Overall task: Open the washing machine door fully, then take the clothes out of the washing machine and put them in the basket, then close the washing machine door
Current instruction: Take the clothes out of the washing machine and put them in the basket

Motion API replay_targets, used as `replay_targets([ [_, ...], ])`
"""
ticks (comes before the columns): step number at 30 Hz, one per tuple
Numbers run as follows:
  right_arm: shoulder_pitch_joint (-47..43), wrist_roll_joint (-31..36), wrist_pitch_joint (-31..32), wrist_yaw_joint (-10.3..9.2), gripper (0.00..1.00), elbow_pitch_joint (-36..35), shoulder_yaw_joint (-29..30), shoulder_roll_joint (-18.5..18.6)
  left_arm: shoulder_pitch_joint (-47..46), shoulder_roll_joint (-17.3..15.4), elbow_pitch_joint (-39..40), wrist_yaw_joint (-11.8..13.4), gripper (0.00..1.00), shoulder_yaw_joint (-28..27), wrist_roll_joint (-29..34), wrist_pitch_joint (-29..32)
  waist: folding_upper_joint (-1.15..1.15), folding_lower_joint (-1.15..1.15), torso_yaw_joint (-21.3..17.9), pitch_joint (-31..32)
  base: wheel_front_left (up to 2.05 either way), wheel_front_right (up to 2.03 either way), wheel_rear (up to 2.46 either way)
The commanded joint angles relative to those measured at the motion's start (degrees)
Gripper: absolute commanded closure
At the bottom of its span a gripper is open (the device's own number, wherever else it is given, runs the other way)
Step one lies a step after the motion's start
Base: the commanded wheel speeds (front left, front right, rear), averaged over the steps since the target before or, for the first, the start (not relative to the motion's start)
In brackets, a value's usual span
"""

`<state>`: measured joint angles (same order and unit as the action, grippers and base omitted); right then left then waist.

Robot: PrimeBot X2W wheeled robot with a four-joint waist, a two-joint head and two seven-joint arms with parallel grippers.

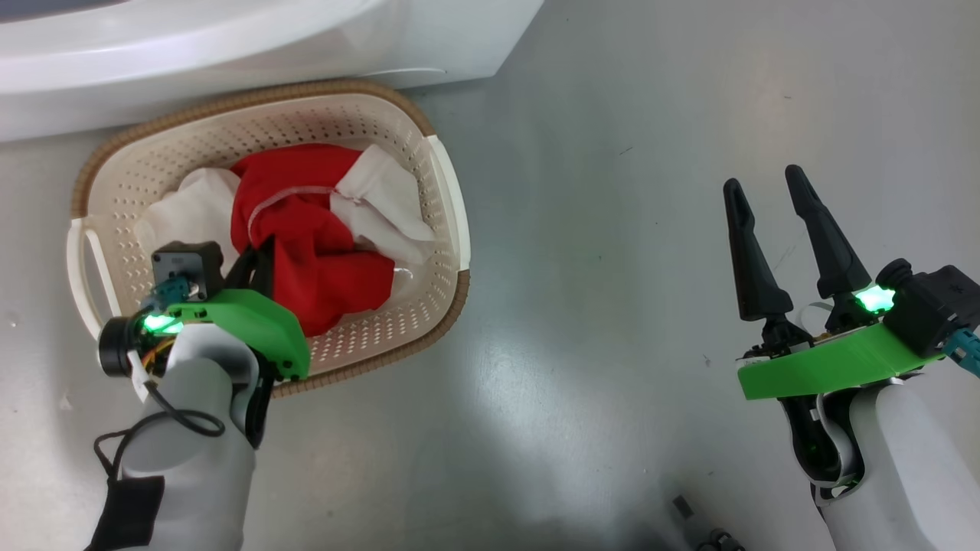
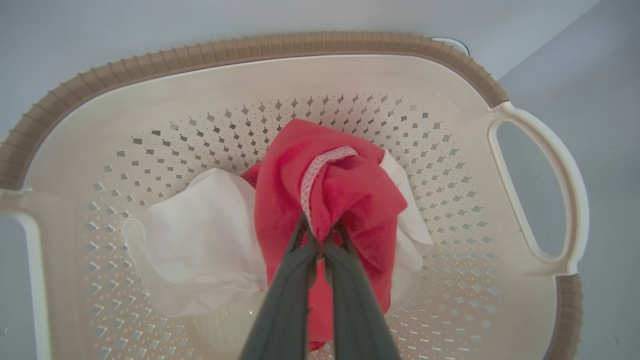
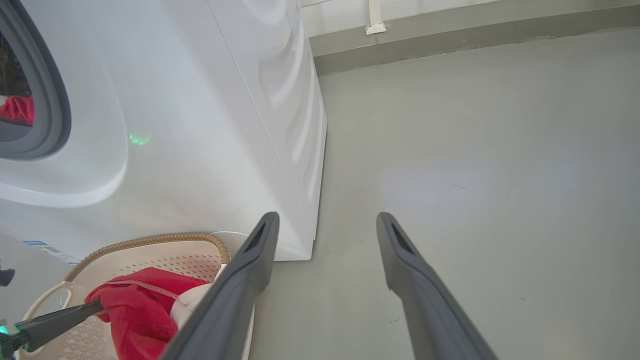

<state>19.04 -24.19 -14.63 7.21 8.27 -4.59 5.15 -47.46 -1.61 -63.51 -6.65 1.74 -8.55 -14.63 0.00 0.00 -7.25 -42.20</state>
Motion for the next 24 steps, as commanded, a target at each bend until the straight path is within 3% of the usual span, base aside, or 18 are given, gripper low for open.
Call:
replay_targets([
  [1, -0.55, 0.10, -0.37, 0.28, 0.00, -1.37, -1.33, 0.24, 0.40, -1.60, -0.20, -0.15, 0.89, -1.14, 0.25, -0.37, 0.00, 0.00, -0.06, -0.25, 0.00, 0.00, 0.00],
  [2, -0.51, 0.12, -0.37, 0.28, 0.00, -1.36, -1.36, 0.27, 0.23, -1.60, -0.46, -0.16, 0.71, -1.21, 0.22, -0.37, 0.00, 0.00, -0.07, -0.26, 0.00, 0.00, 0.00],
  [4, -0.49, 0.15, -0.37, 0.28, 0.00, -1.32, -1.38, 0.34, 0.04, -1.60, -0.80, -0.17, 0.54, -1.36, 0.16, -0.37, 0.00, 0.00, -0.09, -0.21, 0.00, 0.00, 0.00],
  [5, -0.49, 0.17, -0.37, 0.28, 0.00, -1.30, -1.35, 0.37, 0.01, -1.59, -0.89, -0.17, 0.31, -1.41, 0.14, -0.37, 0.00, 0.00, -0.06, -0.17, 0.00, 0.00, 0.00],
  [6, -0.49, 0.17, -0.37, 0.28, 0.00, -1.30, -1.35, 0.37, 0.01, -1.59, -0.89, -0.17, 0.31, -1.41, 0.14, -0.37, 0.00, 0.00, -0.06, -0.17, 0.00, 0.00, 0.00],
  [7, -0.51, 0.22, -0.37, 0.28, 0.00, -1.23, -1.30, 0.42, 0.14, -1.56, -0.94, -0.08, 0.00, -1.55, 0.02, -0.37, 0.00, 0.00, 0.02, 0.04, 0.00, 0.00, 0.00],
  [24, -1.40, 0.40, -0.37, 0.28, 0.00, -0.21, -0.98, 1.13, 3.99, -1.29, 2.59, -0.15, 0.00, -2.70, -2.42, -0.37, 0.00, 0.00, 1.34, 4.65, 0.00, 0.00, 0.00],
])
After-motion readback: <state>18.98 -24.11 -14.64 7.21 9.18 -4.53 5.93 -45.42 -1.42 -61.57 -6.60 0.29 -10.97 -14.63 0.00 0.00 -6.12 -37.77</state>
